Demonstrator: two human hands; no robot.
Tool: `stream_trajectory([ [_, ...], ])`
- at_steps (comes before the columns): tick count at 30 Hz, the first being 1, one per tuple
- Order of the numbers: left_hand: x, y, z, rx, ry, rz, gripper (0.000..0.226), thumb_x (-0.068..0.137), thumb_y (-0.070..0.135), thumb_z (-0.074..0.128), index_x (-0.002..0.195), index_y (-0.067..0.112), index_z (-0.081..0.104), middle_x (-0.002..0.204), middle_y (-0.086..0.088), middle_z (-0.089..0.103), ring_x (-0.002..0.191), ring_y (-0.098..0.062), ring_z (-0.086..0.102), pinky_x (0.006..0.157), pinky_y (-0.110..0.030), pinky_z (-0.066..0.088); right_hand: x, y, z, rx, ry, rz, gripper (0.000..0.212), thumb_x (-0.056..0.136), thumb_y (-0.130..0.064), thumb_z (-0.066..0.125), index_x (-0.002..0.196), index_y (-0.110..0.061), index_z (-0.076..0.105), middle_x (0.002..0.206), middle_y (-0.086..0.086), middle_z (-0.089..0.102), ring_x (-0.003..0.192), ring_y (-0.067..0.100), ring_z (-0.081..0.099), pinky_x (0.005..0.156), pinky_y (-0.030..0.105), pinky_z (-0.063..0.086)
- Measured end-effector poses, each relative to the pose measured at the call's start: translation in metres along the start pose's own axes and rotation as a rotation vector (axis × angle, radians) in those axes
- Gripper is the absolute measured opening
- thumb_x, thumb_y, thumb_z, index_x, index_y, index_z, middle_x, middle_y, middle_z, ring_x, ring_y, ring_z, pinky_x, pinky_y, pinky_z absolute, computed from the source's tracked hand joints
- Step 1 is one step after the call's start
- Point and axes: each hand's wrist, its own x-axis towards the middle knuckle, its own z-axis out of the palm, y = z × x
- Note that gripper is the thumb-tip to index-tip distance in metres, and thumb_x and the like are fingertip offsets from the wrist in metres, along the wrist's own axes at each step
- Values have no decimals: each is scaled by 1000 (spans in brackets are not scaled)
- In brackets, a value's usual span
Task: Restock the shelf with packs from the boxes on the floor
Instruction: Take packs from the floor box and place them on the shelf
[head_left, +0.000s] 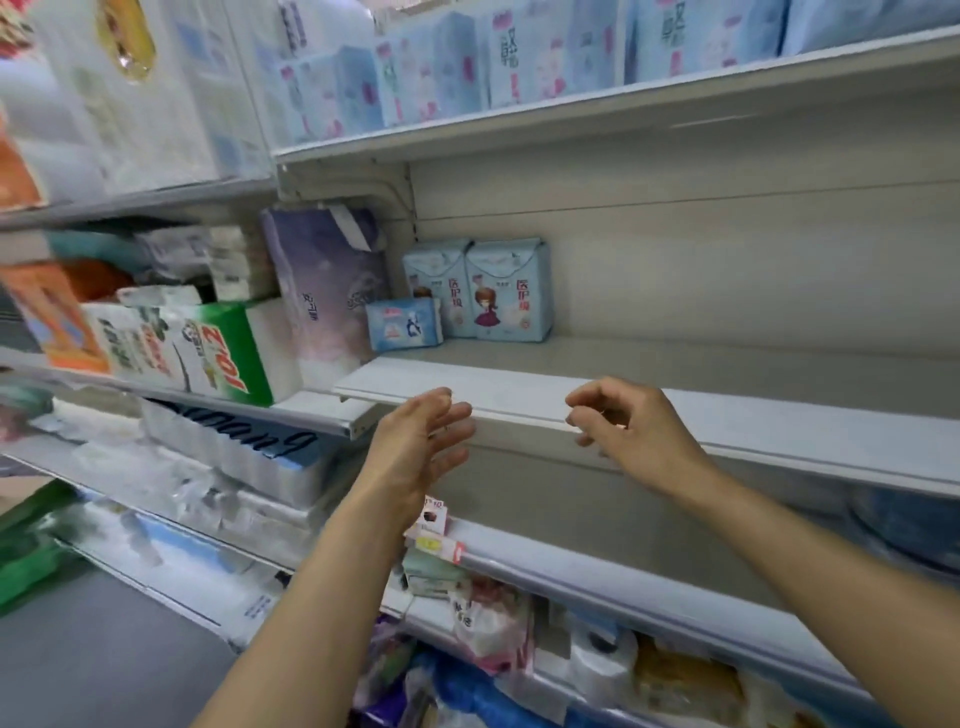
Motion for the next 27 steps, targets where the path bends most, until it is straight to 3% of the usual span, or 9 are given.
stream_trajectory([
  [7, 91, 40, -28, 70, 95, 100, 26, 94, 16, 64, 119, 13, 61, 113, -8, 68, 106, -22, 65, 84, -36, 55, 97, 5, 25, -101, -22, -8, 20, 87, -16, 68, 104, -22, 60, 92, -2, 65, 81, 19, 61, 75, 28, 51],
  [9, 118, 46, -34, 89, 123, 108, 37, 93, 16, 65, 129, 12, 58, 120, -9, 64, 110, -22, 61, 87, -35, 53, 124, 9, 26, -136, -10, -1, 30, 85, -16, 71, 112, -21, 57, 94, -2, 64, 84, 17, 61, 81, 31, 51],
  [13, 183, 55, -45, 153, 204, 83, 54, 90, 20, 70, 138, 10, 48, 132, -10, 56, 120, -24, 53, 104, -39, 43, 188, 22, 25, -152, 24, 89, 58, 79, -23, 78, 128, -18, 46, 105, -6, 56, 93, 16, 58, 78, 28, 46],
  [19, 272, 58, -49, 263, 289, 62, 59, 74, 24, 82, 123, 7, 53, 116, -14, 66, 112, -32, 61, 105, -50, 45, 266, 55, 27, -202, 28, 145, 88, 75, -30, 81, 143, -13, 28, 138, 9, 41, 126, 25, 44, 101, 39, 41],
  [24, 318, 51, -47, 300, 347, 54, 54, 75, 11, 84, 122, 2, 59, 115, -15, 67, 111, -32, 62, 103, -46, 46, 309, 77, 29, -264, 106, 116, 96, 71, -40, 82, 144, -15, 25, 142, 10, 36, 130, 29, 40, 105, 50, 40],
  [27, 342, 42, -53, 266, 372, 66, 83, 59, 18, 93, 131, 2, 54, 125, -14, 64, 119, -32, 59, 108, -47, 43, 321, 87, 34, -250, 119, 113, 98, 69, -40, 84, 144, -16, 24, 142, 8, 37, 129, 28, 41, 104, 52, 41],
])
